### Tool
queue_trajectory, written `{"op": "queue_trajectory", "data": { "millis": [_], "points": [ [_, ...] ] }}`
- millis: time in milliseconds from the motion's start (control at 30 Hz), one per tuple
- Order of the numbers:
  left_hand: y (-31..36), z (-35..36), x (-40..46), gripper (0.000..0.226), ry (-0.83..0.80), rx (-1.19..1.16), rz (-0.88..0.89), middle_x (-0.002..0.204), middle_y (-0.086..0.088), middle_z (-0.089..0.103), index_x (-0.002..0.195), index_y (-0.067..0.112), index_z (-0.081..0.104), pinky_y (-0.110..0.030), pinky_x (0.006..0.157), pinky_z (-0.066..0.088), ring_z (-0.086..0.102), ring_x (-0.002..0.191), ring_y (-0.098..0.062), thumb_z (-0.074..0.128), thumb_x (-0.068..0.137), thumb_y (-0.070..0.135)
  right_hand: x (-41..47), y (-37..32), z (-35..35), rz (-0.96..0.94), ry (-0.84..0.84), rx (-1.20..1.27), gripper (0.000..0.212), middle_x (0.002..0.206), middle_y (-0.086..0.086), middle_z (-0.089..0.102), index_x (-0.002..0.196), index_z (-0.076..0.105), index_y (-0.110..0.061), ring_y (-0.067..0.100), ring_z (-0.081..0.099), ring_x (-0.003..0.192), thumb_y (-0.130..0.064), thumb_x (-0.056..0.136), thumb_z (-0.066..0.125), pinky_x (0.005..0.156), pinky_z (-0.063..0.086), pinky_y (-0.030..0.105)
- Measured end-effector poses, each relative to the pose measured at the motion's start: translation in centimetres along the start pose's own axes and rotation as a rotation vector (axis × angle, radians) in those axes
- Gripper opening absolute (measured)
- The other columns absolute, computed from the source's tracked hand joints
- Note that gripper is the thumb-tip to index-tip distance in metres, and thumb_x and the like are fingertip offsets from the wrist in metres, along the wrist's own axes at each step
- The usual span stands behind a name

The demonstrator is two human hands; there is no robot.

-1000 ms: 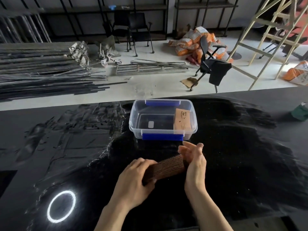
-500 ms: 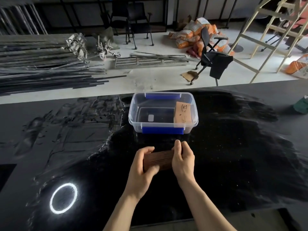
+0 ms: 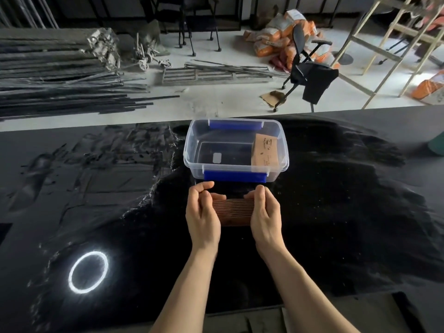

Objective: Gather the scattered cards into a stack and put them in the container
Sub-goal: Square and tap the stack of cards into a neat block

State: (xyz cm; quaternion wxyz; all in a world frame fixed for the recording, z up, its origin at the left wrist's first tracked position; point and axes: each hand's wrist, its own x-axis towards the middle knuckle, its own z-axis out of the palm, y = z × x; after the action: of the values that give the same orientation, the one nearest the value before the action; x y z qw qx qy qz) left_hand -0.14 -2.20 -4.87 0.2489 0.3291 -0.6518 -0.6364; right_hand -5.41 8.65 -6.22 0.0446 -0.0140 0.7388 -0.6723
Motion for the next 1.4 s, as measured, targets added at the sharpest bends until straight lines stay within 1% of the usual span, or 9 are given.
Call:
{"op": "queue_trajectory", "data": {
  "millis": [167,333,500,733,867,1033,1100,1233,1400],
  "points": [
    [-1.6,-0.2,-0.4,0.031,-0.005,0.0,0.005,0.084,0.002,0.08,0.099,0.024,0.064,-0.033,0.082,0.049,0.073,0.087,-0.011,0.039,0.105,0.008,-0.5,1.3,0.4,-0.01,0.047,-0.02,0.048,0.072,-0.002,0.068,0.076,0.066,-0.015,0.0,0.058,0.063,-0.034,0.111,0.04,0.057,0.048,0.014],
    [-1.1,0.4,0.1,0.03,0.03,-0.03,-0.05,0.081,-0.001,0.079,0.1,0.027,0.064,-0.05,0.089,0.056,0.073,0.084,-0.015,0.037,0.108,0.018,0.0,0.3,0.8,0.023,0.081,-0.022,0.053,0.067,0.004,0.069,0.07,0.066,-0.017,0.005,0.063,0.063,-0.043,0.108,0.039,0.058,0.052,0.016],
    [-1.2,0.7,0.2,0.026,0.047,0.079,0.036,0.072,0.0,0.075,0.103,0.023,0.062,-0.024,0.074,0.048,0.071,0.077,-0.005,0.038,0.109,0.013,0.2,0.4,0.8,-0.039,0.101,-0.033,0.052,0.064,-0.003,0.066,0.068,0.065,-0.018,0.0,0.062,0.059,-0.042,0.106,0.04,0.057,0.049,0.012],
    [-0.6,0.8,0.3,0.028,0.045,0.075,0.028,0.071,-0.001,0.075,0.1,0.023,0.061,-0.029,0.078,0.053,0.071,0.075,-0.006,0.037,0.108,0.011,0.4,0.4,0.9,0.014,0.112,-0.02,0.053,0.064,-0.001,0.069,0.066,0.065,-0.019,0.004,0.064,0.06,-0.036,0.11,0.04,0.056,0.052,0.014],
    [-1.3,0.8,0.6,0.028,0.047,0.077,0.027,0.07,-0.001,0.075,0.097,0.022,0.06,-0.004,0.068,0.045,0.071,0.076,-0.005,0.037,0.107,0.01,0.5,0.9,1.0,-0.029,0.119,-0.049,0.052,0.067,-0.003,0.07,0.067,0.066,-0.02,0.001,0.063,0.06,-0.035,0.11,0.04,0.056,0.05,0.011],
    [-1.5,0.6,0.7,0.029,0.018,0.078,0.004,0.077,0.003,0.077,0.095,0.024,0.059,-0.016,0.073,0.048,0.071,0.077,-0.005,0.037,0.107,0.009,0.5,1.1,1.0,-0.016,0.121,-0.058,0.053,0.065,-0.016,0.071,0.066,0.066,-0.022,0.001,0.065,0.062,-0.035,0.109,0.039,0.058,0.05,0.01],
    [-1.4,0.4,0.7,0.029,-0.008,0.094,0.018,0.077,0.004,0.077,0.096,0.025,0.06,-0.01,0.073,0.047,0.071,0.078,-0.004,0.037,0.107,0.01,0.5,1.1,1.0,-0.016,0.125,-0.059,0.053,0.066,-0.017,0.071,0.066,0.066,-0.021,-0.001,0.064,0.061,-0.035,0.11,0.039,0.057,0.049,0.009],
    [-0.7,-0.9,1.0,0.027,-0.146,0.438,0.231,0.084,0.01,0.073,0.108,0.027,0.061,-0.026,0.074,0.052,0.068,0.08,-0.006,0.034,0.107,0.032,0.3,1.1,1.2,-0.032,0.169,-0.04,0.055,0.075,-0.009,0.074,0.067,0.068,-0.021,0.002,0.067,0.063,-0.038,0.109,0.037,0.059,0.05,0.01],
    [1.2,-3.5,1.6,0.05,-0.506,0.878,0.597,0.127,0.016,0.058,0.134,0.033,0.053,-0.029,0.104,0.04,0.05,0.122,-0.005,0.053,0.091,0.059,0.3,1.4,1.2,-0.028,0.153,-0.014,0.057,0.073,-0.008,0.074,0.067,0.068,-0.021,0.004,0.068,0.061,-0.048,0.105,0.035,0.058,0.051,0.011]
  ]
}}
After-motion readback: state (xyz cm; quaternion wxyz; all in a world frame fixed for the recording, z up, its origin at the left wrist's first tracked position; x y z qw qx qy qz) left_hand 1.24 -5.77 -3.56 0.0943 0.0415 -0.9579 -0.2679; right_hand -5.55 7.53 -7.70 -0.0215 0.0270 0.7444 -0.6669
